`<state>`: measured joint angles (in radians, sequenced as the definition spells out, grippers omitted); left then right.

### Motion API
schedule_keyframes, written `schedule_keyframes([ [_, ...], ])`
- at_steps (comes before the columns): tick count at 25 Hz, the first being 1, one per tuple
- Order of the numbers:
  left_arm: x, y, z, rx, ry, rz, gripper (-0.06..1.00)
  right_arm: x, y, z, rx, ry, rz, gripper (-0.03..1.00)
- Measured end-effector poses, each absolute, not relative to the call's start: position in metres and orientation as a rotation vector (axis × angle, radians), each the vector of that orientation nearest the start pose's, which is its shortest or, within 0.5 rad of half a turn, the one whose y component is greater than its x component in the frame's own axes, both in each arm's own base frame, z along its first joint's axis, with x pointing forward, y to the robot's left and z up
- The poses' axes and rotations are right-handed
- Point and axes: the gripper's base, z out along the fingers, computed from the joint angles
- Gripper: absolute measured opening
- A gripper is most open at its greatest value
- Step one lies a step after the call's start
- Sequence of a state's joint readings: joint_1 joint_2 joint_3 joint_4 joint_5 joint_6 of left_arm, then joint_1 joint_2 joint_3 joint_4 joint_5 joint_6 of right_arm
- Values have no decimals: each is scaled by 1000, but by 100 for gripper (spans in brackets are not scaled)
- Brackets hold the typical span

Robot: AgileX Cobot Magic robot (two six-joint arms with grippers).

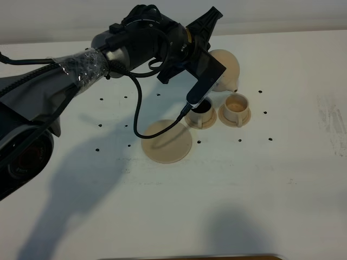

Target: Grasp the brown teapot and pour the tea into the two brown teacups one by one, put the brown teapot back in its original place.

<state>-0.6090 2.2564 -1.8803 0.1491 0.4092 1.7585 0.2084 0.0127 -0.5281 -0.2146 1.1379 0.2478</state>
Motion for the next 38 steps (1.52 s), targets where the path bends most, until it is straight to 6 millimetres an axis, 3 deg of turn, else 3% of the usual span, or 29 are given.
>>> schedule_keyframes([
  [38, 430, -309, 205, 2302, 565, 854, 16, -7, -19, 281, 63, 2085, 18, 43],
])
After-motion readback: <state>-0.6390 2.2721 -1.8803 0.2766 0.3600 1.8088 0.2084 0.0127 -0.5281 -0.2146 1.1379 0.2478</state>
